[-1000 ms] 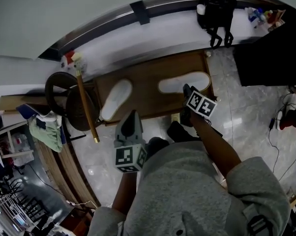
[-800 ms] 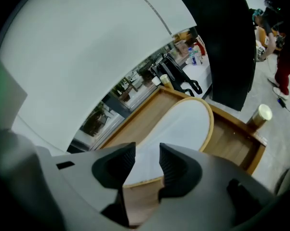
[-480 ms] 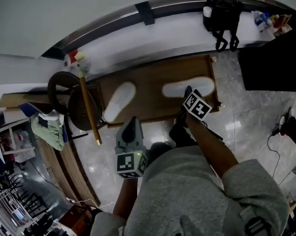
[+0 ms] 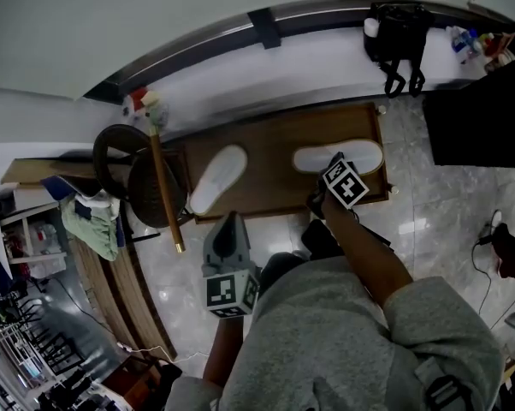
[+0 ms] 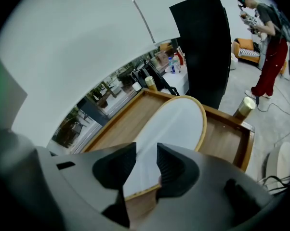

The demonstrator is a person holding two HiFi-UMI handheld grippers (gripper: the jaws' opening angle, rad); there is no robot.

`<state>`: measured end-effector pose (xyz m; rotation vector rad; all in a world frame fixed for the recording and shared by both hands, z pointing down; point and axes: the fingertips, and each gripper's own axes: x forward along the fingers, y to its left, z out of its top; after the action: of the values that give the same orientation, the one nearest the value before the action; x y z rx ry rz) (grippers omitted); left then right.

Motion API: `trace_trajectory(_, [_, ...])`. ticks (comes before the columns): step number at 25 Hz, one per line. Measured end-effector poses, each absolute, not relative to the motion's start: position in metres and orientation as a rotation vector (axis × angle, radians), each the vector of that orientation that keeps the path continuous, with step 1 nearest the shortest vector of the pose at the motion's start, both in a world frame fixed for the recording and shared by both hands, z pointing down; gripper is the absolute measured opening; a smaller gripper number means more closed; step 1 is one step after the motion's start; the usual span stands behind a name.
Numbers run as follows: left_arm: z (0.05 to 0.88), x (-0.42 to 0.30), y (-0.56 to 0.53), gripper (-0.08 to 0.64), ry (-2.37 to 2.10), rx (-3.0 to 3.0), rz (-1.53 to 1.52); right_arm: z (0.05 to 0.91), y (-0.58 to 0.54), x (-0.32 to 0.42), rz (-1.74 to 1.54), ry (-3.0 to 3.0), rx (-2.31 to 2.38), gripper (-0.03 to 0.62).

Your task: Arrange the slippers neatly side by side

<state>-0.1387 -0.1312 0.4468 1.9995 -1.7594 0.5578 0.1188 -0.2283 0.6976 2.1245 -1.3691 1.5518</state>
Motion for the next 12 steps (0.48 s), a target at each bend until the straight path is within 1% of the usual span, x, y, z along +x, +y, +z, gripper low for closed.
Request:
trace_trajectory(1, [0.446, -0.140, -0.130, 0.015, -1.763, 1.997, 0.548, 0.699, -0.228, 0.120, 1.545, -1.355, 2.121, 0.137])
trace_trajectory(3, [0.446, -0.141, -0.130, 0.015, -1.768, 1.994, 0.532, 0.700, -0.227, 0.120, 1.524, -1.350, 2.095, 0.053])
trace_trajectory(4, [0.446, -0.142, -0.129, 0.015, -1.766, 1.992, 0.534, 0.699, -0.228, 0.120, 1.509, -1.361, 2.079, 0.044])
trace_trajectory(12, [0.449, -0.134, -0.131, 0.015, -1.729, 2.033, 0.513, 0.682, -0.228, 0.114, 1.441, -1.568, 1.871, 0.038])
